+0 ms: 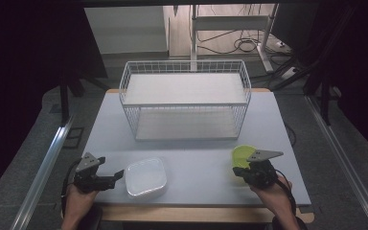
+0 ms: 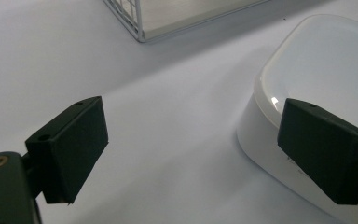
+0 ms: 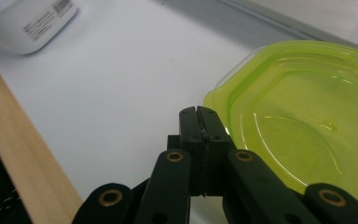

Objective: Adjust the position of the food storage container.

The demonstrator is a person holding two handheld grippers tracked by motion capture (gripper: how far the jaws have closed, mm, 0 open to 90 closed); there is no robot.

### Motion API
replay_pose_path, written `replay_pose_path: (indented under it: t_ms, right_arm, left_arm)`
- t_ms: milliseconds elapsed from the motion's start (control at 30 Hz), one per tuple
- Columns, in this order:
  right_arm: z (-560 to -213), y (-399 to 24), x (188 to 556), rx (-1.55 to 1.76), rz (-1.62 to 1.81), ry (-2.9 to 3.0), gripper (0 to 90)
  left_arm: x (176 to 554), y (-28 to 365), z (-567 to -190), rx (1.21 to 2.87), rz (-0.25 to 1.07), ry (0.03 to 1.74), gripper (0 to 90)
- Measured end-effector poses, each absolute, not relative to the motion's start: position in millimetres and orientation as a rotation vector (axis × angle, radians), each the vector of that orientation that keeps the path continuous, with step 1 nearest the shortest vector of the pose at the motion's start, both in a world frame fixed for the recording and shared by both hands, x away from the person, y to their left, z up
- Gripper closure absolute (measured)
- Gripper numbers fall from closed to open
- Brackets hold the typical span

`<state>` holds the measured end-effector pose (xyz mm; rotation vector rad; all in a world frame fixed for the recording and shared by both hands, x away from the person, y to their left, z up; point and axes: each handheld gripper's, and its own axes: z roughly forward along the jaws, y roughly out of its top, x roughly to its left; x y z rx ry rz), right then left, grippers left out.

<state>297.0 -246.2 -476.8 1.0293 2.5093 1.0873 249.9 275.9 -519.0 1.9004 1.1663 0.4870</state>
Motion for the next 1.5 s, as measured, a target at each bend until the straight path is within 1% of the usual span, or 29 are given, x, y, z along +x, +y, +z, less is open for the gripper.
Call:
replay_pose_path:
  t_ms: [267, 433, 500, 567, 600, 633, 667, 700, 733, 767, 800, 900, 1000, 1067, 1133, 1500]
  right_arm:
    - [-479, -254, 309, 1.074, 1.085, 2.475, 89.5]
    - [-478, -254, 307, 1.066, 1.094, 2.465, 89.4]
    - [-477, -253, 306, 1.06, 1.101, 2.464, 88.5]
    - [-477, -252, 304, 1.051, 1.099, 2.465, 86.6]
    - [-478, -251, 303, 1.05, 1.099, 2.469, 85.3]
    - [-478, -251, 303, 1.05, 1.099, 2.469, 85.3]
    - [-478, -250, 301, 1.048, 1.099, 2.472, 82.8]
    - [-478, -250, 301, 1.048, 1.099, 2.472, 82.8]
    - [-479, -249, 300, 1.044, 1.101, 2.47, 80.2]
    - [-479, -249, 300, 1.044, 1.101, 2.47, 80.2]
    - [-479, -248, 299, 1.044, 1.1, 2.471, 79.0]
    - [-480, -246, 297, 1.034, 1.099, 2.472, 75.2]
    - [-480, -243, 295, 1.023, 1.097, 2.471, 73.1]
    - [-480, -241, 294, 1.019, 1.095, 2.475, 71.8]
    - [-480, -240, 293, 1.009, 1.092, 2.48, 70.8]
    - [-483, -229, 289, 0.989, 1.077, 2.509, 68.2]
  left_arm:
    - [250, 276, -519, 1.913, 0.451, 1.164, 8.4]
    - [250, 275, -519, 1.949, 0.44, 1.17, 8.1]
    - [250, 276, -519, 1.961, 0.412, 1.162, 7.7]
    - [249, 278, -519, 1.964, 0.408, 1.168, 9.5]
    - [248, 278, -518, 1.971, 0.398, 1.159, 15.7]
    - [246, 278, -518, 1.98, 0.399, 1.146, 15.7]
    - [245, 277, -517, 1.992, 0.393, 1.131, 27.1]
    - [244, 276, -516, 2.007, 0.377, 1.11, 27.1]
    - [242, 274, -516, 2.024, 0.367, 1.092, 39.4]
    - [241, 272, -516, 2.043, 0.354, 1.078, 39.4]
    - [240, 271, -517, 2.056, 0.341, 1.072, 47.7]
    - [240, 264, -517, 2.103, 0.27, 1.057, 67.0]
    - [239, 255, -518, 2.166, 0.233, 1.032, 82.7]
    - [238, 251, -518, 2.203, 0.227, 1.024, 87.4]
    - [238, 248, -518, 2.211, 0.216, 1.021, 89.6]
    - [248, 231, -521, 2.168, 0.201, 1.024, 89.2]
